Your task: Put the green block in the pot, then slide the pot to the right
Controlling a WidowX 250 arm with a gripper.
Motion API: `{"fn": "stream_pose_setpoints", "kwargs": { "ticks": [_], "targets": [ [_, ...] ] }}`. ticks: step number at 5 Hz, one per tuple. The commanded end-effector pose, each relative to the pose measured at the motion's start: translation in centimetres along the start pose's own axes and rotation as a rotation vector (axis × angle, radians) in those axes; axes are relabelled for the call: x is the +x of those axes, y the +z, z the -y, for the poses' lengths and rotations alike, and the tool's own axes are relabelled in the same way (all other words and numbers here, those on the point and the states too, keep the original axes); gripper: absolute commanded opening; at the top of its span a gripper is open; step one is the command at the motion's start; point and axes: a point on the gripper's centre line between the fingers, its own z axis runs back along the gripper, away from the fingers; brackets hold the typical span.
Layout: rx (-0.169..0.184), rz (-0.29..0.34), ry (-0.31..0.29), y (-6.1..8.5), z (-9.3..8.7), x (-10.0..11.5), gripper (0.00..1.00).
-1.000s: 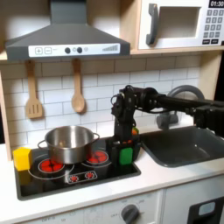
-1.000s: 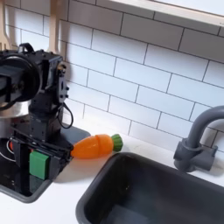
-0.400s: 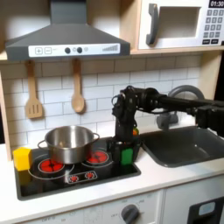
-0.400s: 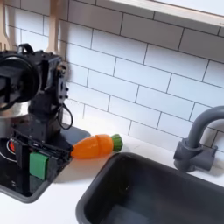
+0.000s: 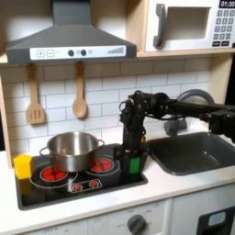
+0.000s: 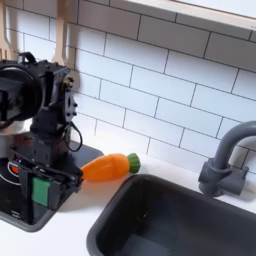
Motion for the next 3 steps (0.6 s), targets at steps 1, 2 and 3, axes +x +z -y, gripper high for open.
{"fn": "stream_pose_setpoints", "kwargs": {
  "ticks": [1,2,3],
  "targets": [
    [-0.015,0.029,-0.002,1.2,-0.1,-0.6,0.0],
    [-0.01,0.086,0.013,3.1,-0.5,-0.6,0.0],
    [-0.002,0.104,0.022,4.1,-1.1,-0.6,0.0]
  ]
}}
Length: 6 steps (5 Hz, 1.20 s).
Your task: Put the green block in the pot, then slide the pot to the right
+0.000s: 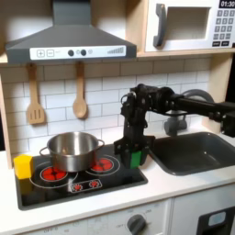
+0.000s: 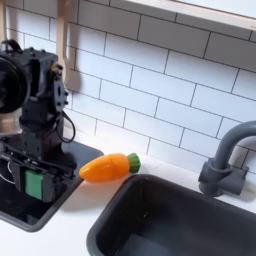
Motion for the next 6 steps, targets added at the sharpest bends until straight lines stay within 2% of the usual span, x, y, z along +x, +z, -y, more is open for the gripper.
{"fn": "stream_pose_setpoints", "kwargs": {
  "ticks": [1,2,3,5,6],
  "targets": [
    [0.018,0.059,0.024,2.2,-1.4,1.3,0.0],
    [0.04,0.094,0.038,3.6,-2.5,2.7,0.0],
    [0.046,0.146,0.066,5.1,-3.7,4.2,0.0],
    [0.064,0.151,0.104,4.9,-6.3,6.2,0.0],
    [0.063,0.162,0.102,4.9,-6.5,7.0,0.0]
  ]
}}
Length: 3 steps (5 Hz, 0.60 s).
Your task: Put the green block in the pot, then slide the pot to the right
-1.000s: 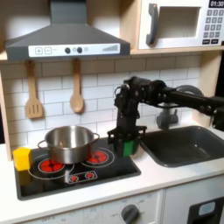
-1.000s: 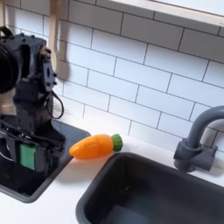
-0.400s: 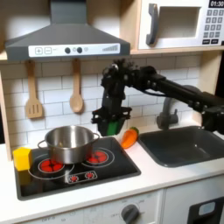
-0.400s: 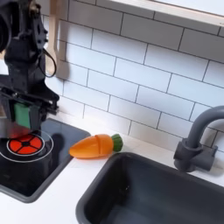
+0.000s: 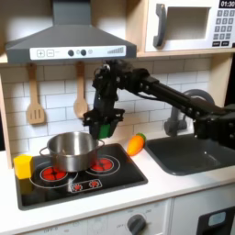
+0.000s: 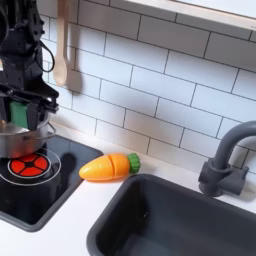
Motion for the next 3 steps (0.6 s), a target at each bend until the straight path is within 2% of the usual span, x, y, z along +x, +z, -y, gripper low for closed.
{"fn": "stream_pose_setpoints", "kwargs": {
  "ticks": [1,3],
  "targets": [
    [0.002,0.007,0.006,-0.5,-0.5,1.5,0.0],
    [0.009,0.016,0.003,-1.2,-1.6,3.3,0.0]
  ]
}}
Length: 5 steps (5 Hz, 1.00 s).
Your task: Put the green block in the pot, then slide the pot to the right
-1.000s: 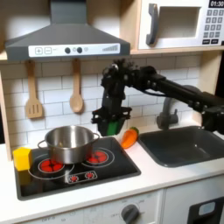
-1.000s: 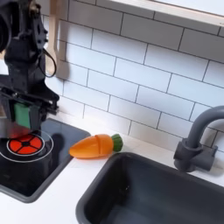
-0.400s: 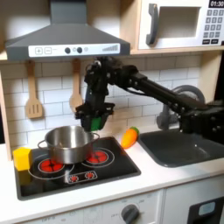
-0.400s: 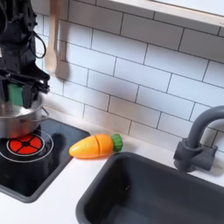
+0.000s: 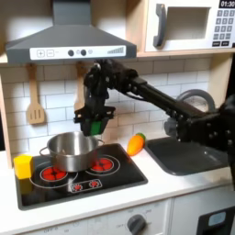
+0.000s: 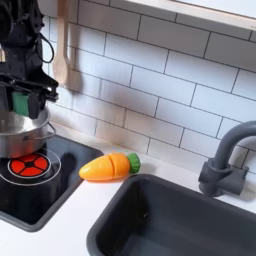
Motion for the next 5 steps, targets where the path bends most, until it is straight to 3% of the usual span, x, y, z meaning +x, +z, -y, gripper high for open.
{"fn": "stream_pose_setpoints", "kwargs": {
  "ticks": [1,4,5],
  "targets": [
    [0.012,0.005,0.015,-0.54,-1.71,1.29,0.0],
    [0.017,-0.013,0.01,-1.46,-2.32,1.19,0.0],
    [0.022,-0.019,0.008,-1.28,-2.52,1.23,0.37]
  ]
}}
